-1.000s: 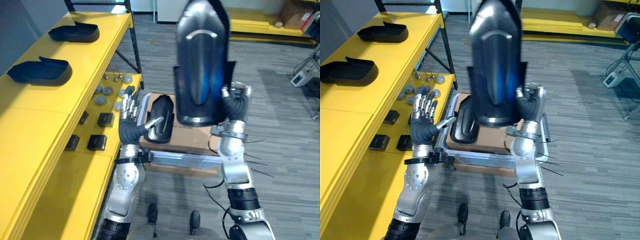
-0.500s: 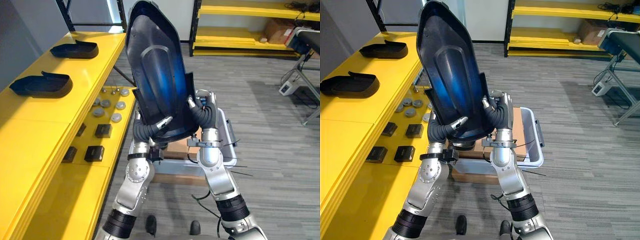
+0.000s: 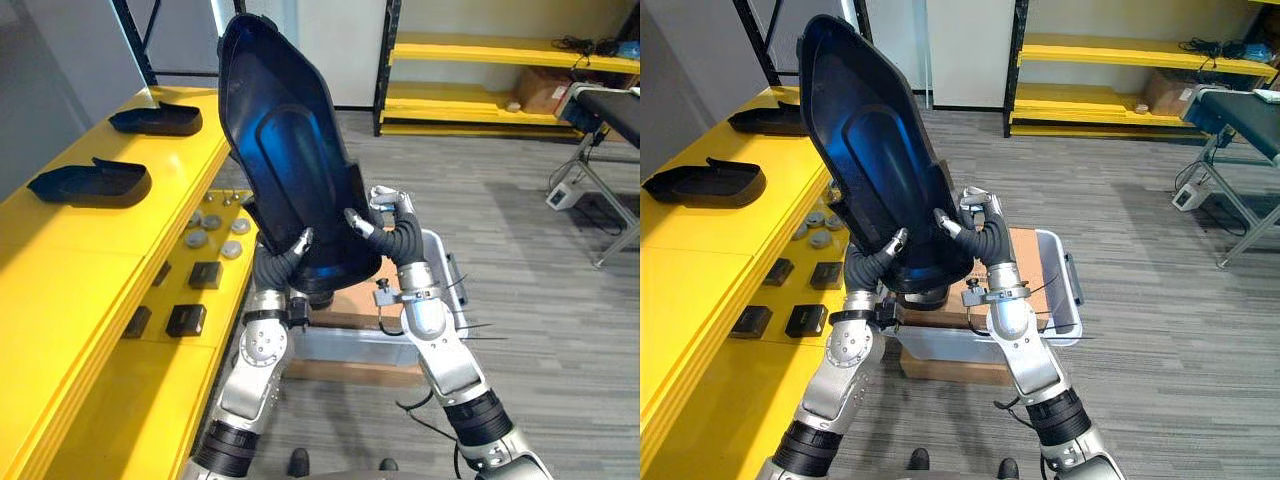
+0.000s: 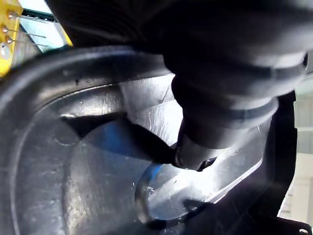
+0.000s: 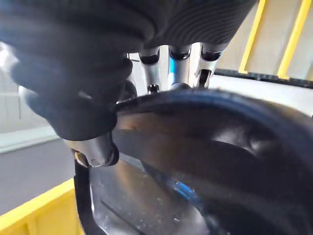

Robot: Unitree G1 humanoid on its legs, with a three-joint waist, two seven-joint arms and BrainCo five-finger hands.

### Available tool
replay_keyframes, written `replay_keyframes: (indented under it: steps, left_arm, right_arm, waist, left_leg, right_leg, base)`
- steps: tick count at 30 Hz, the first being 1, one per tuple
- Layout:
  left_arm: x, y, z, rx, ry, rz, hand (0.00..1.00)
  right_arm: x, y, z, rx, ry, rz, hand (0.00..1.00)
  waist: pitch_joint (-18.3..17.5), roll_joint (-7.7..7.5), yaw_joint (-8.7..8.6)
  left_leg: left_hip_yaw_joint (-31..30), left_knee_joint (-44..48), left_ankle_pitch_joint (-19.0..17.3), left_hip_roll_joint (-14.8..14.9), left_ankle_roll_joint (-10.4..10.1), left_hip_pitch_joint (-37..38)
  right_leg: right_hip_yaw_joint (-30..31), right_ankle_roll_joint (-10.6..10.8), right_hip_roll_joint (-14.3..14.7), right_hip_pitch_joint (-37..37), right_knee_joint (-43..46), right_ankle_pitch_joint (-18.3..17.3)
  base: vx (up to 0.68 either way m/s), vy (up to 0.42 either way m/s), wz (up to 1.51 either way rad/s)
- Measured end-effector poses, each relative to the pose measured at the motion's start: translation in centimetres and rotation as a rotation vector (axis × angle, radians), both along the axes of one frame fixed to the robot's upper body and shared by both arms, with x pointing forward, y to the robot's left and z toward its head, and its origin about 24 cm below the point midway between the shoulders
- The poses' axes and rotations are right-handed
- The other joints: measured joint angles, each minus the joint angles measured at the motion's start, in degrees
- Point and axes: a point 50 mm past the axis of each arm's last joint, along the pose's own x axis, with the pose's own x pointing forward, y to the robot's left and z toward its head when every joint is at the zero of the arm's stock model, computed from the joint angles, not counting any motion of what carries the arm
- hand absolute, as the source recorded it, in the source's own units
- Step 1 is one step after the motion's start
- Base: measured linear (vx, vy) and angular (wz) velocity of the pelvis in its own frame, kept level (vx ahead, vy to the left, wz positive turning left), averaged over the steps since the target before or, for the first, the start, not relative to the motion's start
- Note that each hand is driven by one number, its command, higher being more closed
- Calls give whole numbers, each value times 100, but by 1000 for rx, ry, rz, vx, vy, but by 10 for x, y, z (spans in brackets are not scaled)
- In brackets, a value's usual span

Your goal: Walk over and take plastic housings, then place them on the shelf

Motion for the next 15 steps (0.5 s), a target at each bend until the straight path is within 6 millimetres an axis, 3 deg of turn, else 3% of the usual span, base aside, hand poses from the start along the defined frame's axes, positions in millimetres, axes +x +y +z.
replay_keyframes:
  steps: [4,5,8,12,15]
  left_arm:
    - [-6,8,-10,32,40,56,100]
    - [-10,18,-19,47,77,101,100]
    - [-22,44,-36,57,160,208,100]
    - [-28,60,-39,56,175,280,100]
    - [-33,62,-28,52,130,290,100]
  right_arm:
    - [-3,-22,20,162,-79,-27,0]
    - [-7,-42,31,238,-146,-92,0]
    - [-15,-93,40,345,-245,-284,0]
    - [-29,-140,16,420,-193,-480,0]
    - [-37,-169,-27,437,-28,-641,0]
  waist:
    - [0,1,-3]
    - [-1,1,-4]
    - [-6,-7,-7]
    - [-6,-8,-11]
    - [-7,-8,-27]
  left_leg:
    - [4,0,-53,8,-35,19]
    - [4,0,-58,8,-30,31]
    - [18,0,-67,5,-24,50]
    - [18,0,-67,2,-24,51]
    - [16,-1,-68,0,-24,50]
  right_leg:
    - [19,2,9,11,1,1]
    - [19,3,10,27,-4,0]
    - [23,7,7,43,-9,-4]
    - [13,9,2,50,-15,-6]
    - [12,8,-1,49,-15,-6]
  base:
    - [0,0,0]
    - [0,0,0]
    - [0,0,0]
    - [0,0,0]
    - [0,0,0]
